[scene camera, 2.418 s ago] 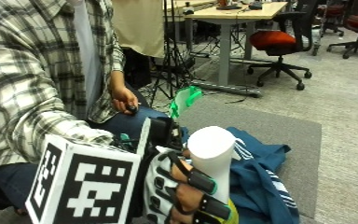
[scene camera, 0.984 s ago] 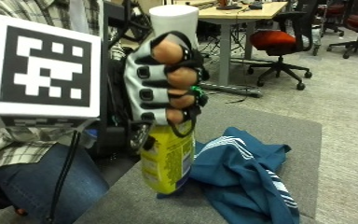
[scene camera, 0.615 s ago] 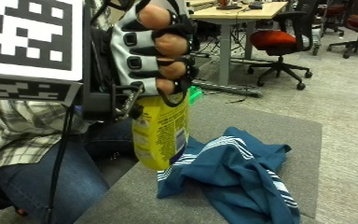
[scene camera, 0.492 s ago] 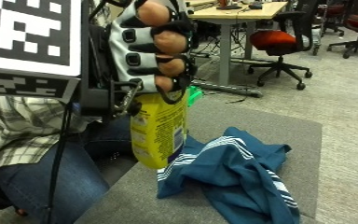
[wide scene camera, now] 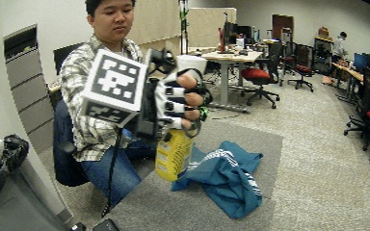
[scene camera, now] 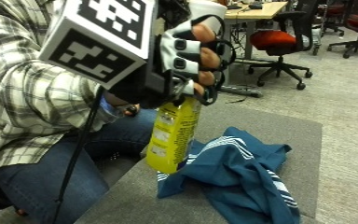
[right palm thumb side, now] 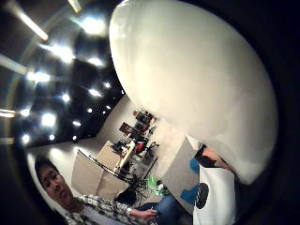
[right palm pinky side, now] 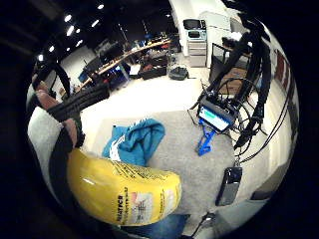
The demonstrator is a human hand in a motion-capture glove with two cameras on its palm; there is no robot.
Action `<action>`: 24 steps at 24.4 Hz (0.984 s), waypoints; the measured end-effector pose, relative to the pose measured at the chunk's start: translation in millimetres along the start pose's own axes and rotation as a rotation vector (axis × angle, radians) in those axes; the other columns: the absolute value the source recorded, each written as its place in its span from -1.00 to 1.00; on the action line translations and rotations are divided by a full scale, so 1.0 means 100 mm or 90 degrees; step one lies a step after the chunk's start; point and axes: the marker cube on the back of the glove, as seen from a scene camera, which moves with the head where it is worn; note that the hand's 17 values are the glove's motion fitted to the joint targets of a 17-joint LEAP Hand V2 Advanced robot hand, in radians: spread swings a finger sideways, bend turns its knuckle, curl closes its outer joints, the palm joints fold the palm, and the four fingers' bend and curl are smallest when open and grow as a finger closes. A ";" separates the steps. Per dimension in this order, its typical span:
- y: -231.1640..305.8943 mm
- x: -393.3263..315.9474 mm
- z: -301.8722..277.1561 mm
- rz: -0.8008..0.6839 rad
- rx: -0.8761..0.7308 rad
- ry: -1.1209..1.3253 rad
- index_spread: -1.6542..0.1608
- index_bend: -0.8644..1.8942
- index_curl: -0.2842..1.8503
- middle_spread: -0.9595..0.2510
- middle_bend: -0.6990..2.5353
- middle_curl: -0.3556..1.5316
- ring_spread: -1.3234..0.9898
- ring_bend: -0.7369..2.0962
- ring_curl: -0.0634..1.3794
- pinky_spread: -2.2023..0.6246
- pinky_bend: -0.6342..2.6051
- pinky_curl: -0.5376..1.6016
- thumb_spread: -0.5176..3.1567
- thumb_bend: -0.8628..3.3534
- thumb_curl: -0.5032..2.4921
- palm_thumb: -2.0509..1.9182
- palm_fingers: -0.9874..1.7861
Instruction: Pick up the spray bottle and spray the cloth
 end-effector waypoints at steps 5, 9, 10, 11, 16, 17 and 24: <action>-0.05 -0.13 0.42 -0.046 -0.087 0.098 0.50 -0.26 -0.37 0.27 -0.29 -0.07 -0.03 -0.04 -0.27 0.45 -0.21 -0.14 -0.49 -0.60 -0.19 0.56 0.59; 0.03 -0.36 0.83 -0.092 -0.150 0.177 0.50 -0.26 -0.36 0.27 -0.29 -0.07 -0.03 -0.04 -0.27 0.44 -0.21 -0.13 -0.50 -0.60 -0.18 0.56 0.59; 0.05 -0.40 0.92 -0.102 -0.163 0.194 0.50 -0.26 -0.36 0.27 -0.29 -0.07 -0.03 -0.04 -0.27 0.44 -0.21 -0.13 -0.50 -0.60 -0.18 0.56 0.59; 0.05 -0.43 0.99 -0.112 -0.176 0.210 0.50 -0.26 -0.36 0.27 -0.29 -0.07 -0.03 -0.04 -0.27 0.44 -0.21 -0.13 -0.50 -0.60 -0.18 0.56 0.59; 0.00 -0.33 1.20 -0.159 -0.238 0.297 0.50 -0.26 -0.35 0.27 -0.29 -0.06 -0.03 -0.04 -0.27 0.44 -0.21 -0.13 -0.50 -0.60 -0.18 0.56 0.59; 0.00 -0.30 1.23 -0.169 -0.251 0.313 0.50 -0.26 -0.35 0.27 -0.29 -0.06 -0.03 -0.04 -0.26 0.44 -0.21 -0.13 -0.50 -0.60 -0.17 0.56 0.59; 0.10 -0.22 1.53 -0.227 -0.340 0.412 0.50 -0.26 -0.33 0.27 -0.29 -0.06 -0.03 -0.04 -0.26 0.44 -0.21 -0.13 -0.50 -0.60 -0.17 0.55 0.59</action>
